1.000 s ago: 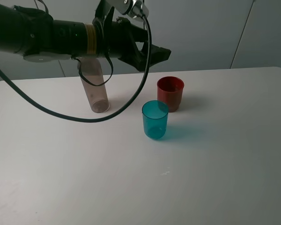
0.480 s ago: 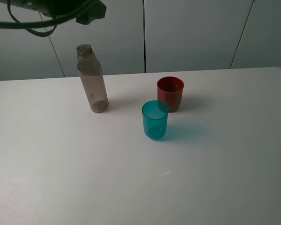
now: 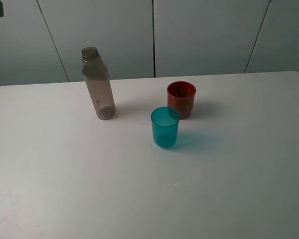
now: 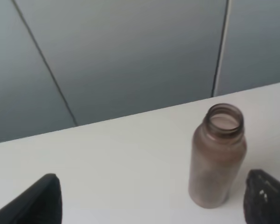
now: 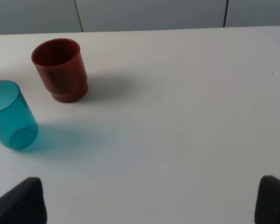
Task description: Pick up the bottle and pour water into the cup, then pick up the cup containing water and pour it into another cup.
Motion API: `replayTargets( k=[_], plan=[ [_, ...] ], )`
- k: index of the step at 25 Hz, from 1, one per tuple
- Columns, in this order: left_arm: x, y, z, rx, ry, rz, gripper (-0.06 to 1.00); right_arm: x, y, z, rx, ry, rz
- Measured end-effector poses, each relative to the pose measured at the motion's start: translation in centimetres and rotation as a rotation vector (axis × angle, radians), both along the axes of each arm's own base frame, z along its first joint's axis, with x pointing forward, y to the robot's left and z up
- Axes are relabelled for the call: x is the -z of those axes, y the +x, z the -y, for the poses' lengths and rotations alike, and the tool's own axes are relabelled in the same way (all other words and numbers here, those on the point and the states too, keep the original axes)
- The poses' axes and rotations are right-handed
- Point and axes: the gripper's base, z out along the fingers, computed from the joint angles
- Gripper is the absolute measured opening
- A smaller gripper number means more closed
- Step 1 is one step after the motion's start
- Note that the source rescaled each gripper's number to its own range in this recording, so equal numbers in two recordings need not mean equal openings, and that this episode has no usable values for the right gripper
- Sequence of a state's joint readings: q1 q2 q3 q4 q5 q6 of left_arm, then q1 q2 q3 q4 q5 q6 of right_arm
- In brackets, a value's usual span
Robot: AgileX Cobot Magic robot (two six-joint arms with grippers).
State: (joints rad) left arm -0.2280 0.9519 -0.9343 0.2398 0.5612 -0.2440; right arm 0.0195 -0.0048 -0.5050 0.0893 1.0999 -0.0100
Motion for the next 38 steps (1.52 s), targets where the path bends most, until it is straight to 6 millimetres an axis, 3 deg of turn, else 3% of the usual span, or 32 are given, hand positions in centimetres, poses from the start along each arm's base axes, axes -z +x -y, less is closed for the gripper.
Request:
replayTargets(
  k=[4,7,13,16,23,34,38],
  plan=[
    [1.9,-5.4,-1.8,-0.049,-0.028,0.018,0.99,0.0,0.0,0.0,0.0,0.0,0.0],
    [2.1,-9.3,-2.6,-0.063,-0.049,0.062,0.99,0.0,0.0,0.0,0.0,0.0,0.0],
    [2.7,-14.5,-3.7,-0.091,-0.091,0.037,0.99,0.0,0.0,0.0,0.0,0.0,0.0],
    [4.0,-16.2,-4.1,-0.108,-0.088,-0.018,0.99,0.0,0.0,0.0,0.0,0.0,0.0],
    [9.1,-19.2,-4.7,-0.124,-0.091,-0.058,0.99,0.0,0.0,0.0,0.0,0.0,0.0],
    [9.2,-20.0,-4.8,-0.118,-0.096,-0.015,0.99,0.0,0.0,0.0,0.0,0.0,0.0],
    [9.2,-20.1,-4.7,-0.187,-0.101,-0.013,0.99,0.0,0.0,0.0,0.0,0.0,0.0]
  ],
)
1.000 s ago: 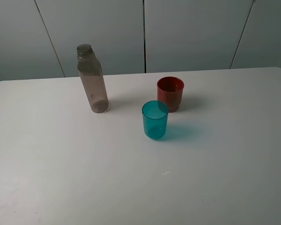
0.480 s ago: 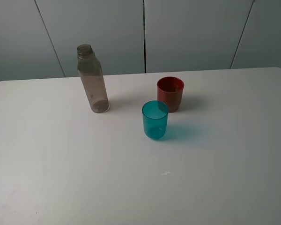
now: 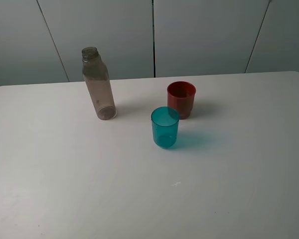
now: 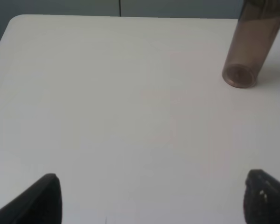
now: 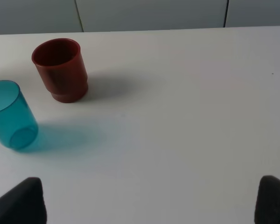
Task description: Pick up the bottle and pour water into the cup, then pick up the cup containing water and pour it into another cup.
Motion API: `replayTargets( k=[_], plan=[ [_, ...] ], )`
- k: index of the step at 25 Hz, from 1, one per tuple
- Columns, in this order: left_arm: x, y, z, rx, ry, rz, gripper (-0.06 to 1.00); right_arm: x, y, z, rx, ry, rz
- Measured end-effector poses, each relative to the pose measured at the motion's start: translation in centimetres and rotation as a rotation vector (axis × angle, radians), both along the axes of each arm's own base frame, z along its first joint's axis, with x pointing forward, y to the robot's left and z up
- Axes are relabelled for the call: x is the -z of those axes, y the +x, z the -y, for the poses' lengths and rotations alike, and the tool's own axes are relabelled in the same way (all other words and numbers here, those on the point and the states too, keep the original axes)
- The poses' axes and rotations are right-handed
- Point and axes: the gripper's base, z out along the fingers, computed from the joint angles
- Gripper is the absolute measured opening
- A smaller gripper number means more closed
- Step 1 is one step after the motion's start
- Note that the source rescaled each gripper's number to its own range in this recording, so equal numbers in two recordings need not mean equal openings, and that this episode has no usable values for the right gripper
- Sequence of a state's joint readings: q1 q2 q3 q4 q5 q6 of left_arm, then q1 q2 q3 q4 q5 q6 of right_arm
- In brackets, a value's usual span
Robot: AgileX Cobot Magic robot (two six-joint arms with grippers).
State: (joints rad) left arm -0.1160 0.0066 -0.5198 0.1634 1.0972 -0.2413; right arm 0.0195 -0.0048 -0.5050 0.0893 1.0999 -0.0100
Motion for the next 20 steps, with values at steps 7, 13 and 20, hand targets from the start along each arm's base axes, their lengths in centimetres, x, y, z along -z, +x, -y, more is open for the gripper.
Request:
replayTargets(
  k=[7,13,20],
  plan=[
    [0.0,-0.24,0.16,-0.179,-0.002,0.0,0.99,0.0,0.0,0.0,0.0,0.0,0.0],
    [0.0,-0.28,0.19,-0.216,-0.002,0.0,0.99,0.0,0.0,0.0,0.0,0.0,0.0],
    [0.0,-0.29,0.19,-0.217,-0.002,0.0,0.99,0.0,0.0,0.0,0.0,0.0,0.0]
  ],
)
